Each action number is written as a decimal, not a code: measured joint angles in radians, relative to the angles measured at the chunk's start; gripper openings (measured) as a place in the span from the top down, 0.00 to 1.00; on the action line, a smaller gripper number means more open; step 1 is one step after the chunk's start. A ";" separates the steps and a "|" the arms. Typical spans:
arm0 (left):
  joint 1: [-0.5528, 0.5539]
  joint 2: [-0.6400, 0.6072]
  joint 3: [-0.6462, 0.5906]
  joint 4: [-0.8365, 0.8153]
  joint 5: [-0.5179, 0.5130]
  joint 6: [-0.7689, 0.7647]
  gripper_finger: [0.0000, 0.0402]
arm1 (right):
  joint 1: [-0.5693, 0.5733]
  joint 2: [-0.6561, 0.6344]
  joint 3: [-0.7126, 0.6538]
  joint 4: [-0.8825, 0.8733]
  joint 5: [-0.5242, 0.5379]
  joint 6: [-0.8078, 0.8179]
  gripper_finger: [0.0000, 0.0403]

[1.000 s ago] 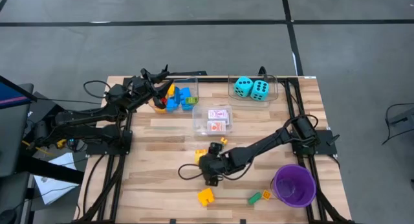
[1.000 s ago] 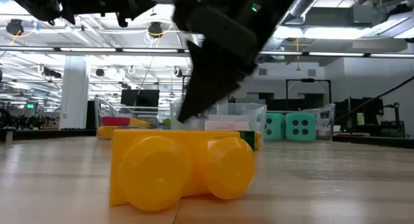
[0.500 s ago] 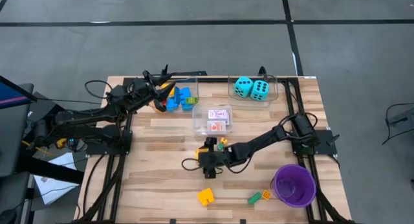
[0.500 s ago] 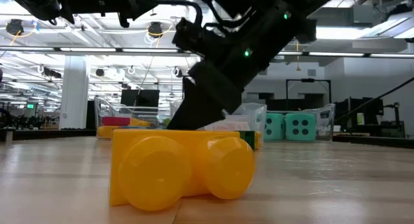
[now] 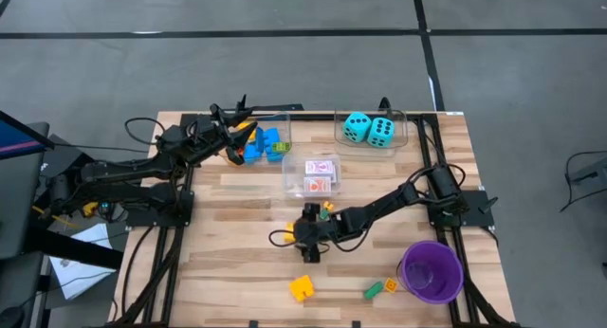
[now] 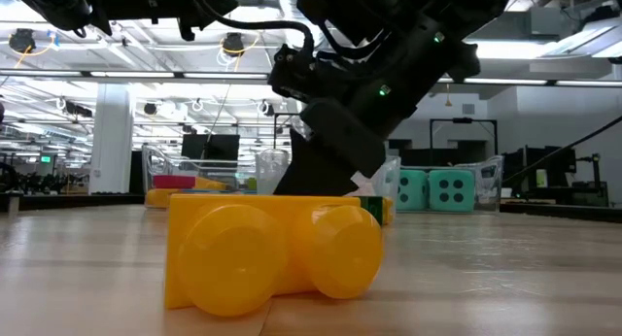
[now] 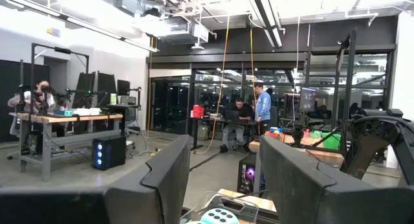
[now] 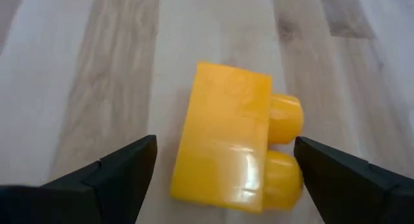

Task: Pick & Place Toys
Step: Put the yellow game piece into the top left transparent bin

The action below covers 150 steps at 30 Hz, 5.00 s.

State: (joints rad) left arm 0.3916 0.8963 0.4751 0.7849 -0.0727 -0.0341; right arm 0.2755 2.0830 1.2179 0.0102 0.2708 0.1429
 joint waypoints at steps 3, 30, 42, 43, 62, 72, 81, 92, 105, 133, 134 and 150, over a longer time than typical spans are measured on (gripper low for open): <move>0.000 0.000 0.000 0.000 0.000 0.000 0.55 | 0.000 0.000 0.000 -0.002 -0.010 0.021 0.12; 0.000 0.000 0.000 0.000 0.000 0.000 0.55 | 0.013 -0.009 0.001 -0.006 0.001 0.009 0.36; -0.050 0.000 0.000 -0.022 0.000 0.000 0.55 | 0.141 -0.215 0.002 -0.144 0.465 -0.084 0.35; -0.062 0.000 0.000 -0.023 0.000 0.000 0.55 | 0.157 -0.230 0.002 -0.157 0.527 -0.094 0.35; -0.406 0.024 0.001 -0.142 0.000 -0.017 0.37 | 0.207 -0.318 0.002 -0.102 0.995 -0.522 0.35; -0.485 0.151 0.001 -0.126 -0.073 -0.186 0.28 | 0.145 -0.316 0.002 0.062 0.982 -0.772 0.34; -0.501 0.237 0.001 -0.096 -0.156 -0.312 0.28 | 0.110 -0.316 0.002 0.104 0.857 -0.859 0.34; -0.506 0.335 0.000 0.010 -0.158 -0.324 0.28 | 0.094 -0.307 0.001 0.159 0.754 -0.882 0.34; -0.504 0.369 0.020 0.043 -0.104 -0.332 0.33 | 0.088 -0.307 0.001 0.161 0.757 -0.876 0.34; -0.486 0.470 0.103 -0.014 -0.094 -0.344 0.66 | 0.083 -0.307 0.002 0.149 0.740 -0.841 0.30; -0.479 0.470 0.103 -0.024 -0.093 -0.339 0.66 | 0.083 -0.307 0.001 0.150 0.737 -0.830 0.29; -0.395 0.425 0.101 -0.279 -0.263 -0.310 0.67 | 0.104 -0.309 0.002 0.137 0.736 -0.763 0.10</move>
State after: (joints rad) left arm -0.0033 1.3213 0.5762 0.5059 -0.3361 -0.3438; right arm 0.3796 1.7737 1.2201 0.1477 1.0070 -0.6204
